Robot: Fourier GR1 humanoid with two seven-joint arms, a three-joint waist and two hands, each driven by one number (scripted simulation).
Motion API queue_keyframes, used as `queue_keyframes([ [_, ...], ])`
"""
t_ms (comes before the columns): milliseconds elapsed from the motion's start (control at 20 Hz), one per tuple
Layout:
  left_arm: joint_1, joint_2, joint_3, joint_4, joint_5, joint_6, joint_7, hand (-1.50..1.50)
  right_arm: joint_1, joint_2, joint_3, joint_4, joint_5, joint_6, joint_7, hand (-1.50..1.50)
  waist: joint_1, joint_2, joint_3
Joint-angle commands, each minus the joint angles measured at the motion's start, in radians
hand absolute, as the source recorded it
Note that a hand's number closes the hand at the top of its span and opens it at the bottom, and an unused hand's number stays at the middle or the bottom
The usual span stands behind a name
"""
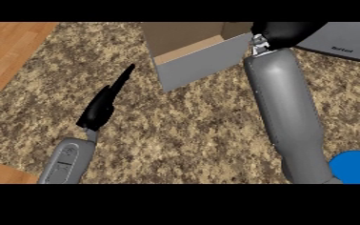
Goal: Pick the squash from the plate and place it in the cardboard box
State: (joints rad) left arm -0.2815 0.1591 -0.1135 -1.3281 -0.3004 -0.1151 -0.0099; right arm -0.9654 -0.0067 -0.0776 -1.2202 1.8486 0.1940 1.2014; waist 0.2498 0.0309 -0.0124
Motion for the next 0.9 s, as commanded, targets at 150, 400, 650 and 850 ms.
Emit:
queue_keyframes([
  [150, -0.006, -0.013, 0.003, 0.024, -0.005, 0.015, 0.006, 0.00, -0.114, 0.006, -0.069, 0.123, -0.002, 0.151, 0.285, 1.50, -0.023, -0.003, 0.004],
  [400, -0.030, -0.002, 0.025, 0.026, 0.004, 0.013, 0.011, 0.00, -0.117, 0.006, -0.218, 0.147, -0.121, 0.091, 0.285, 1.50, -0.027, 0.002, 0.011],
  [650, -0.023, -0.001, 0.024, 0.056, -0.001, 0.017, -0.026, 0.00, -0.116, 0.006, -0.250, 0.204, -0.271, -0.037, 0.286, -1.50, -0.025, 0.003, 0.011],
  [850, -0.044, -0.011, 0.024, 0.053, -0.005, 0.025, -0.001, 0.00, -0.173, 0.006, -0.164, 0.210, -0.245, -0.205, 0.286, -1.50, -0.032, -0.003, 0.010],
])
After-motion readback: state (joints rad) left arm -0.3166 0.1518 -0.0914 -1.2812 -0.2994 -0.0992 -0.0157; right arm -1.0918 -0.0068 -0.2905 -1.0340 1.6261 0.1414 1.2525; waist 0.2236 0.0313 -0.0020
